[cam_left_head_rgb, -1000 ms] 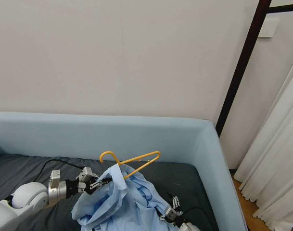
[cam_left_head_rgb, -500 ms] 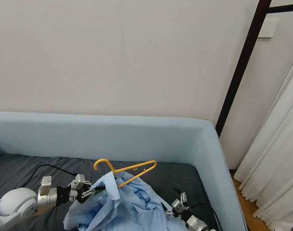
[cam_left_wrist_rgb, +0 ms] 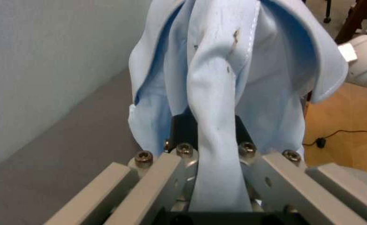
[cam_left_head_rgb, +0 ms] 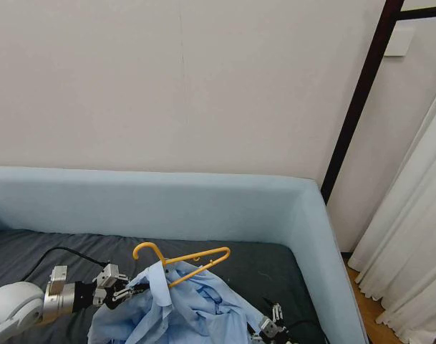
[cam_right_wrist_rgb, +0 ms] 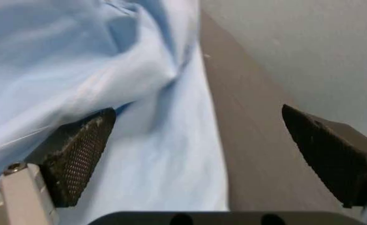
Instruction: Pick up the clothes from the sofa and hang them on the clothes hanger.
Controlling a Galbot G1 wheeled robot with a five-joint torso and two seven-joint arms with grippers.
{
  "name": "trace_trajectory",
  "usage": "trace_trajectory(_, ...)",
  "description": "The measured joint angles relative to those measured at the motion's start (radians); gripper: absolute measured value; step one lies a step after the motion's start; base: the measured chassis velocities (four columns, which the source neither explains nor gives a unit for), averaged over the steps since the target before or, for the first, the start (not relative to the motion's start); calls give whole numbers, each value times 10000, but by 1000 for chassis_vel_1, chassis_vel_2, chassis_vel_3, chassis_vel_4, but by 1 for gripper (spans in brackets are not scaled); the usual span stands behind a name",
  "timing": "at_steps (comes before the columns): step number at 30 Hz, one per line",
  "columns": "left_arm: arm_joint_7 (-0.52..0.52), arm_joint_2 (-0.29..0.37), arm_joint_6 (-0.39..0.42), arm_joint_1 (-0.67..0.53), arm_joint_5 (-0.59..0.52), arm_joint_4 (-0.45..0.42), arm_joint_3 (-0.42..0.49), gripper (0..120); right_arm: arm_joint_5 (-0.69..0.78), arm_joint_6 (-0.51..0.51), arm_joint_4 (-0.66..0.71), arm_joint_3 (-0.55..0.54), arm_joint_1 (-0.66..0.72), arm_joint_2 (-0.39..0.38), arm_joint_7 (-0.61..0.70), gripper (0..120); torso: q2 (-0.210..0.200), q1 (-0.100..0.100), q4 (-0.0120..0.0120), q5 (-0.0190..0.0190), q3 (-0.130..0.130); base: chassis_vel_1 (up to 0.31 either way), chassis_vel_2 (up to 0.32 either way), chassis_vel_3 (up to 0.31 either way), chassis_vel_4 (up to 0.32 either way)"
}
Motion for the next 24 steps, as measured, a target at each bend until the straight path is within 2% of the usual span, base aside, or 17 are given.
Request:
trace_trajectory(8,-4,-162,16,-178,-13,63,146,1,-900,141,-44,-9,-377,70,1,100,0,0,0,0,0,0,0,0,0)
trace_trajectory(24,-4,-276,19,-478,-26,172,200,1,-1098,-183,-649,88,100,-4,450,98,0,0,1,0,1,0,0,0,0)
